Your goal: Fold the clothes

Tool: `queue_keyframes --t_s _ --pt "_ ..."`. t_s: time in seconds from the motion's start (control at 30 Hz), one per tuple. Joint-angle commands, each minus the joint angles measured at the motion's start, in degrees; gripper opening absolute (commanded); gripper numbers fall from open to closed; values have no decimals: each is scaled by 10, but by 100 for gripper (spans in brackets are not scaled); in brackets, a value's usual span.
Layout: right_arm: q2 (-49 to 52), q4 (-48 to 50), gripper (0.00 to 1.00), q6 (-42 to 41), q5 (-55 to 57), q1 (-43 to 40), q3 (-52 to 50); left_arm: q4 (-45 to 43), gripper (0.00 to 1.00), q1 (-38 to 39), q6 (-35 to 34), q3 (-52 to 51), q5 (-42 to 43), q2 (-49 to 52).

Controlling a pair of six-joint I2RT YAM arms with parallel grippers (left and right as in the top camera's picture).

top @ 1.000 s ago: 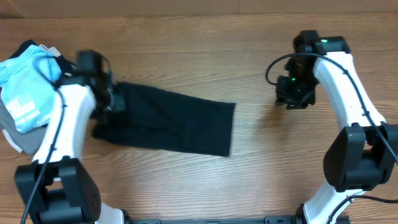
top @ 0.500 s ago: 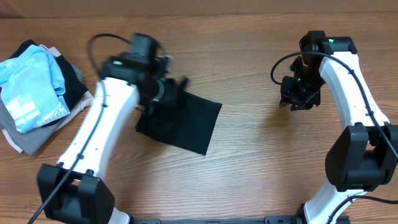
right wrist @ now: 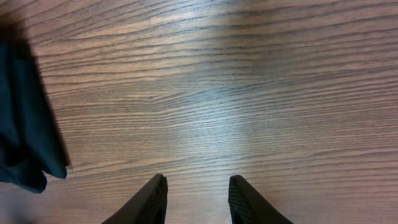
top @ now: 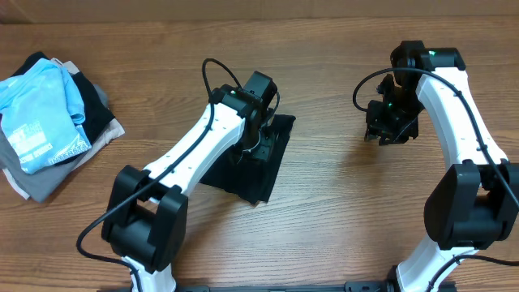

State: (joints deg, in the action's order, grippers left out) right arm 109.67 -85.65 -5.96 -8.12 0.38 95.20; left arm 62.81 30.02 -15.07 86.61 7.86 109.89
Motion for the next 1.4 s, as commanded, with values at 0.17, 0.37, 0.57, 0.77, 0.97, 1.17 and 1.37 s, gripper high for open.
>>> queue_keyframes --t_s 0.17,0.37,0.57,0.77,0.97,1.17,1.37 --pt "-8 7 40 66 -92 7 9 8 9 -49 -4 47 -14 -32" --pt "-7 26 55 109 -229 47 4 -15 42 -129 -4 54 -36 -35" --pt "7 59 60 103 -250 118 -24 -45 44 -176 -3 41 -32 -11" --pt "18 128 64 59 -265 188 -79 -10 55 -176 -1 37 -34 33" --pt "18 238 76 26 -265 244 -151 26 57 -177 -1 37 -54 90" --pt "19 345 76 -23 -254 266 -204 26 58 -177 -1 37 -55 109" --pt "34 422 81 -94 -239 270 -261 57 60 -177 -1 37 -55 109"
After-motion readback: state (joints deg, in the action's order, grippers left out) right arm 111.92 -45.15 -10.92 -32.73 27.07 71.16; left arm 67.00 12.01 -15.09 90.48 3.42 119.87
